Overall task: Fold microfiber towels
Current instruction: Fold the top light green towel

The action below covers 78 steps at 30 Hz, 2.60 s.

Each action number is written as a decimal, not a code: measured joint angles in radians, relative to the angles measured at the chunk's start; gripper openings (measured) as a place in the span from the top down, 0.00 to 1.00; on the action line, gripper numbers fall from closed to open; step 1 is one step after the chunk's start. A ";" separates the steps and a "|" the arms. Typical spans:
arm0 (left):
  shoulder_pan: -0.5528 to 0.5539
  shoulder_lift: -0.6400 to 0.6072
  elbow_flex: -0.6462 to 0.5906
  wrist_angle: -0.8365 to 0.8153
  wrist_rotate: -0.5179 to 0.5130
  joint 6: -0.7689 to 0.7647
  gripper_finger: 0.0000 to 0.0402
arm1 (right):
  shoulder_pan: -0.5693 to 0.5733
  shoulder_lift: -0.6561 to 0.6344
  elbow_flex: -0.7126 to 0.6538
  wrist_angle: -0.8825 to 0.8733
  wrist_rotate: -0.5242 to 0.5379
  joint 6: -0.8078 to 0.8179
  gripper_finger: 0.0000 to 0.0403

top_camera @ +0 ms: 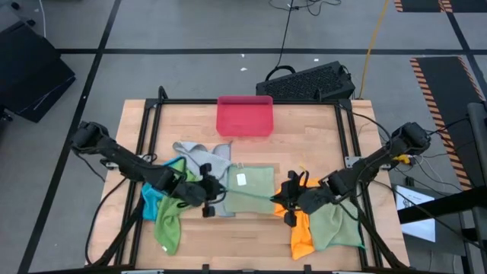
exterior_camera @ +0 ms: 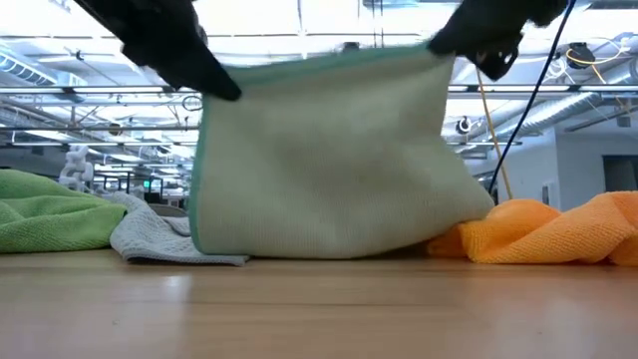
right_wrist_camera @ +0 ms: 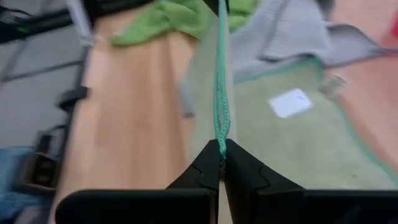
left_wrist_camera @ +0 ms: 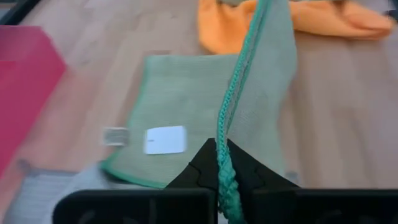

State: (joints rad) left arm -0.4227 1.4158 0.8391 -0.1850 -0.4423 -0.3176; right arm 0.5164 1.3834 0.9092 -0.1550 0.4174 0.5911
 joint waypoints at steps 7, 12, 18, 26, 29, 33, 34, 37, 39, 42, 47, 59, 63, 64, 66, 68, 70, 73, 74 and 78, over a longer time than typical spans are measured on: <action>0.094 0.000 0.000 -0.027 0.055 0.015 0.97 | -0.078 0.000 0.000 -0.075 -0.003 -0.014 0.99; 0.107 0.000 -0.001 -0.026 0.125 0.021 0.98 | -0.092 0.000 0.000 -0.076 -0.039 -0.046 0.99; 0.093 0.000 0.000 -0.031 0.128 0.007 0.97 | -0.074 0.000 0.000 -0.030 -0.169 -0.051 0.99; 0.084 0.000 0.000 -0.016 0.191 -0.020 0.98 | -0.062 0.000 0.000 -0.031 -0.160 0.003 0.99; 0.031 0.000 -0.002 0.025 0.255 -0.029 0.97 | -0.033 0.000 0.000 0.004 -0.175 -0.002 0.99; -0.035 0.000 -0.001 0.060 0.232 -0.004 0.99 | -0.009 -0.001 0.000 0.072 -0.213 -0.012 0.99; -0.041 0.000 -0.001 0.057 0.199 -0.003 0.99 | -0.009 -0.001 0.000 0.076 -0.205 -0.017 0.99; -0.036 0.007 -0.001 0.029 0.093 -0.018 0.98 | -0.028 0.002 0.000 0.045 -0.146 -0.012 0.99; -0.013 0.027 -0.001 0.013 0.063 -0.017 0.98 | -0.052 0.008 -0.001 0.009 -0.138 0.007 0.99; 0.032 0.057 -0.001 0.003 0.065 -0.003 0.98 | -0.090 0.022 -0.001 -0.032 -0.119 0.015 0.99; 0.115 0.111 -0.001 -0.004 0.052 0.013 0.98 | -0.160 0.040 0.000 -0.085 -0.104 0.008 0.99; 0.252 0.247 0.001 0.050 0.156 0.048 0.98 | -0.272 0.065 -0.001 -0.154 -0.107 -0.031 0.99; 0.269 0.259 0.000 0.053 0.152 0.054 0.96 | -0.297 0.085 -0.001 -0.156 -0.102 -0.057 0.95; 0.274 0.259 0.000 0.048 0.143 0.054 0.95 | -0.306 0.091 -0.001 -0.160 -0.092 -0.057 0.94; 0.280 0.259 -0.002 0.045 0.118 0.062 0.95 | -0.322 0.106 -0.001 -0.174 -0.069 -0.057 0.90; 0.289 0.259 -0.002 0.046 0.088 0.072 0.95 | -0.337 0.118 -0.001 -0.172 -0.049 -0.058 0.86; 0.296 0.272 -0.001 0.060 0.071 0.083 0.94 | -0.351 0.121 -0.001 -0.173 -0.048 -0.055 0.83; 0.308 0.300 -0.002 0.068 0.057 0.112 0.94 | -0.359 0.120 -0.001 -0.156 -0.046 -0.054 0.78; 0.313 0.312 -0.001 0.092 0.056 0.124 0.94 | -0.359 0.116 -0.001 -0.154 -0.039 -0.054 0.76; 0.324 0.353 -0.001 0.137 0.070 0.165 0.94 | -0.347 0.110 0.000 -0.096 -0.022 -0.055 0.74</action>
State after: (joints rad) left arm -0.0986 1.7688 0.8383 -0.0482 -0.3725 -0.1527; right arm 0.1693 1.4936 0.9089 -0.2515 0.3949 0.5356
